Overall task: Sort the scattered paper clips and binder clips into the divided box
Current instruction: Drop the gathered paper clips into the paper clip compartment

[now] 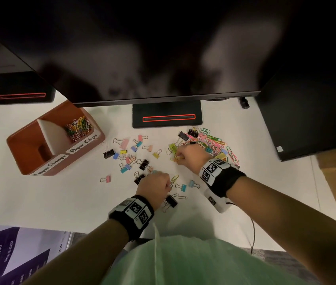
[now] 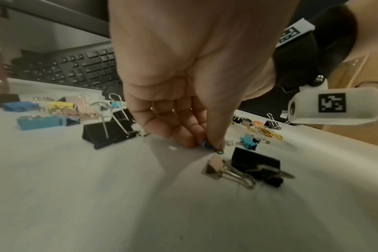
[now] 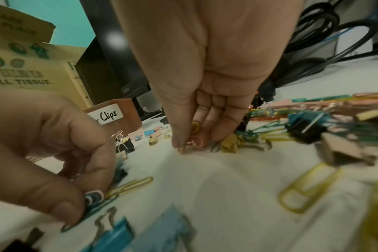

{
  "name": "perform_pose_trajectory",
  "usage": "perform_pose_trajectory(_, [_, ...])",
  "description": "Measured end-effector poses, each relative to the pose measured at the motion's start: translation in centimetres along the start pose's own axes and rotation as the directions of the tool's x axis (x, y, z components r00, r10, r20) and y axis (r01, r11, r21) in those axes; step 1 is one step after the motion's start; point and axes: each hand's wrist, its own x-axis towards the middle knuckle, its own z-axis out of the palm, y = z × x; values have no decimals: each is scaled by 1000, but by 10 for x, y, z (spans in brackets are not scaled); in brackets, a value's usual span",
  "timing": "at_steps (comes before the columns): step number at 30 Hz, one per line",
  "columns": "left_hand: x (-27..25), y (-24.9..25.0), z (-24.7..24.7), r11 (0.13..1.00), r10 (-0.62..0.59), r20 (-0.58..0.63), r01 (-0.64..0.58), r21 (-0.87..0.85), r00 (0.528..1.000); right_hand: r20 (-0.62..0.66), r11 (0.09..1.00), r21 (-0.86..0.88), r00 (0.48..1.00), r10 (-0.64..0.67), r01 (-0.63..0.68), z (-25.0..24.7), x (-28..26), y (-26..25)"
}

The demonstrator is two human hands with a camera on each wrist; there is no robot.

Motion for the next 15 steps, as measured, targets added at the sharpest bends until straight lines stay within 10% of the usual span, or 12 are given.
perform_pose_trajectory(15, [4,-16,-11,997,67,-50,-69,-38,997,110,984,-168,993,-44,62,12,5,-3])
